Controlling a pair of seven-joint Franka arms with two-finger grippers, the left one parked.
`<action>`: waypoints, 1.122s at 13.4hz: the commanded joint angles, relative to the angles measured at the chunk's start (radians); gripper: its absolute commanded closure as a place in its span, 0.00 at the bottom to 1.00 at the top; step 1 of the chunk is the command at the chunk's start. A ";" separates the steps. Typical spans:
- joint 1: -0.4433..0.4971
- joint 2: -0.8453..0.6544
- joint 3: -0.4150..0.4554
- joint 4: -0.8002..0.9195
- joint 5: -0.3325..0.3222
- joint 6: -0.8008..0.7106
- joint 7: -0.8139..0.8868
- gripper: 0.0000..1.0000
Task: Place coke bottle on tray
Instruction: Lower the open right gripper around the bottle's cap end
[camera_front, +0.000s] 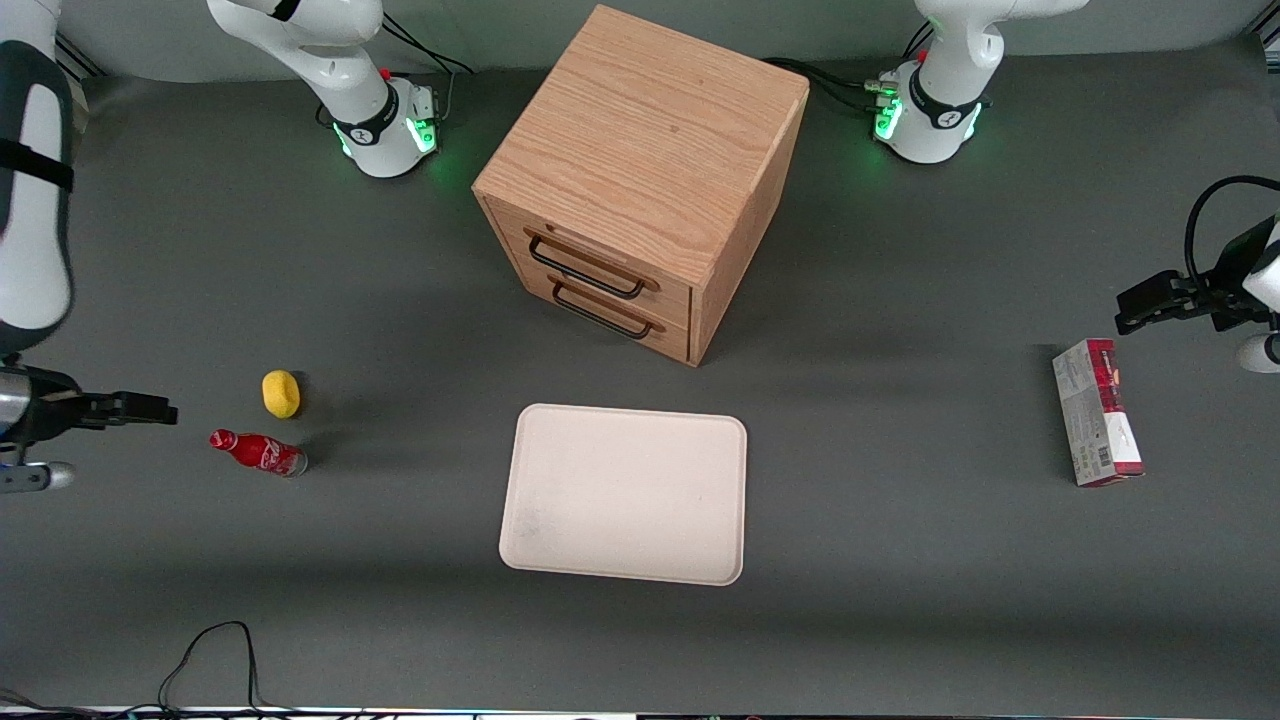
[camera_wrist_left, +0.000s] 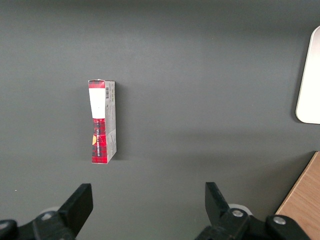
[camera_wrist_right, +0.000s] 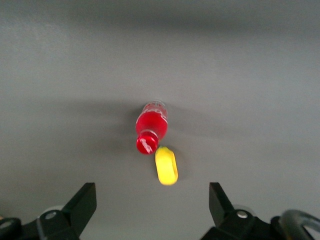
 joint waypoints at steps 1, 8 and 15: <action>0.020 -0.065 -0.002 -0.190 0.002 0.154 -0.044 0.00; 0.019 -0.051 -0.005 -0.302 0.002 0.314 -0.088 0.00; 0.019 -0.031 -0.005 -0.301 0.002 0.339 -0.088 0.01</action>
